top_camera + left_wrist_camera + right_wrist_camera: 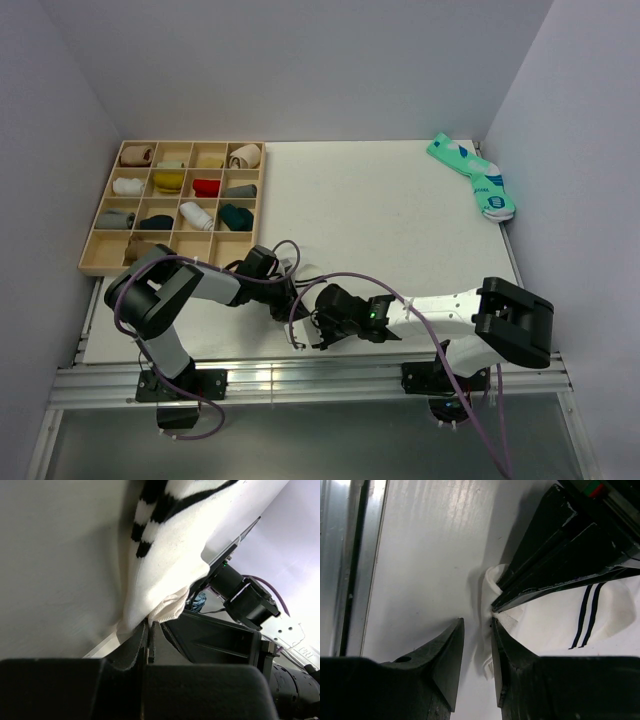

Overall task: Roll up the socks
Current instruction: Roll the sock at the center of the board.

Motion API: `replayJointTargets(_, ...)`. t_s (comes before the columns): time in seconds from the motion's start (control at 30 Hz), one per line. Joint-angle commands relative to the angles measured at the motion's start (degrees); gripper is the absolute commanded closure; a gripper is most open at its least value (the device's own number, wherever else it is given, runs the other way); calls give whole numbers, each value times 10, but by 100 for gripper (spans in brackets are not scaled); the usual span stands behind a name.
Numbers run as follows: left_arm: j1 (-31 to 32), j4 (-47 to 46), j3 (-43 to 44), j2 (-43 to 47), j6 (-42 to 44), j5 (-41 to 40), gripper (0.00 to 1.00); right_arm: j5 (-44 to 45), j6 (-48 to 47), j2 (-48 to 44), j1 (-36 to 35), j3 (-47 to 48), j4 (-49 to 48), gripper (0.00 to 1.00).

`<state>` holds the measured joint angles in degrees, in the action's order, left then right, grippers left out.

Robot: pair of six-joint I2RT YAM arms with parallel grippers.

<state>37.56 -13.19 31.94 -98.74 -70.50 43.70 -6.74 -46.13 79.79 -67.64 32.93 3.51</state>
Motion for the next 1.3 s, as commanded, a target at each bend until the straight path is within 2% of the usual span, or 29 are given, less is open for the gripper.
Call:
replayJointTargets(0.0, -1, 32, -7, -2, 3, 17, 100, 24, 0, 13, -4, 21, -53, 64)
replayJointTargets(0.33, 0, 38, -8, 0, 16, 23, 100, 47, 0, 38, -4, 35, -67, 62)
replayJointTargets(0.53, -1, 44, -4, 11, 26, 27, 100, 35, -1, 63, -3, 52, -39, 61)
replayJointTargets(0.57, -1, 48, 0, 13, 32, 28, 100, 31, 0, 65, -3, 54, -39, 62)
replayJointTargets(0.6, -1, 54, 3, 14, 37, 27, 100, 30, 0, 66, -3, 57, -26, 68)
replayJointTargets(0.8, -6, 67, 19, 27, 52, 19, 98, 6, 7, 58, 7, 64, 13, 86)
replayJointTargets(0.83, -7, 70, 22, 28, 56, 16, 98, -1, 7, 55, 10, 66, 19, 86)
replayJointTargets(0.93, -8, 100, 40, 44, 79, -16, 92, -33, 10, 50, 22, 83, 56, 86)
replayJointTargets(1.0, -8, 115, 51, 59, 95, -39, 84, -58, 17, 48, 31, 96, 94, 88)
replayJointTargets(1.1, -9, 148, 55, 107, 105, -100, 79, -103, 19, 50, 50, 134, 144, 89)
replayJointTargets(1.2, -12, 141, 33, 148, 85, -153, 75, -139, 21, 49, 68, 157, 182, 89)
replayJointTargets(1.27, -13, 113, 7, 167, 64, -183, 75, -167, 20, 50, 80, 168, 209, 89)
